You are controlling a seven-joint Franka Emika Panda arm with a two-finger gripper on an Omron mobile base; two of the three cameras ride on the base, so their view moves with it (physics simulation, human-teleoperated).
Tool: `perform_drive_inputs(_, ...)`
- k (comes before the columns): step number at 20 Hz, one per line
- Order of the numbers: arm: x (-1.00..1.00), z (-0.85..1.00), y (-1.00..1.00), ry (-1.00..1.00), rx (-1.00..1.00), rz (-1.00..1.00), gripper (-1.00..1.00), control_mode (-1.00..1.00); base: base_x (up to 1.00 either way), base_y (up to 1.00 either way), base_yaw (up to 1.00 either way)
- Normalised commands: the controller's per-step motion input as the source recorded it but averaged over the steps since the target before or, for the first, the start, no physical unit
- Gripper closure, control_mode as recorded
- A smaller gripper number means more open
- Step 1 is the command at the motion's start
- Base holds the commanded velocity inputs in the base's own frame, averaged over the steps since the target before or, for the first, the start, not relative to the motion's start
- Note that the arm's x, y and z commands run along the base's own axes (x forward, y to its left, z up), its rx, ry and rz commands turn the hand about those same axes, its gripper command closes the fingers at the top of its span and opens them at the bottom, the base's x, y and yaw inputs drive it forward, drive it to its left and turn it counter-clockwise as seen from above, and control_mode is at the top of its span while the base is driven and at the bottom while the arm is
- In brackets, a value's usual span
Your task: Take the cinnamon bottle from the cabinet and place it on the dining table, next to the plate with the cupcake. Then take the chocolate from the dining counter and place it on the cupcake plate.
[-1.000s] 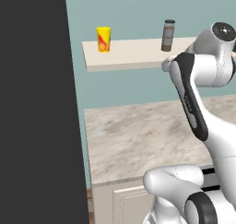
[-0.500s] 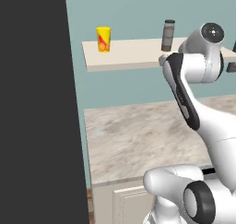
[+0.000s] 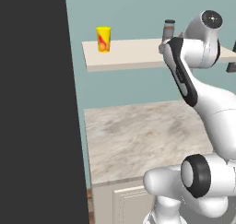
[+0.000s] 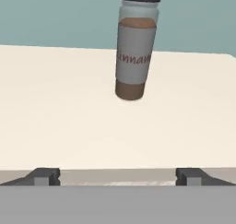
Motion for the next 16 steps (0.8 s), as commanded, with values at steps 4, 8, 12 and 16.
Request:
perform_drive_inputs(4, 0.53, 0.00, -0.09, 0.00, 0.05, 0.00, -1.00, -1.00, 0.00, 0.00, 0.00)
perform_drive_inputs(8, 0.23, 0.00, -0.12, -0.05, 0.08, 0.00, -1.00, -1.00, 0.00, 0.00, 0.00)
perform_drive_inputs(12, 0.02, -0.04, -0.02, -0.14, 0.08, 0.00, -1.00, -1.00, 0.00, 0.00, 0.00)
perform_drive_inputs(16, 0.13, -0.10, 0.00, -0.13, 0.08, 0.00, -1.00, -1.00, 0.00, 0.00, 0.00)
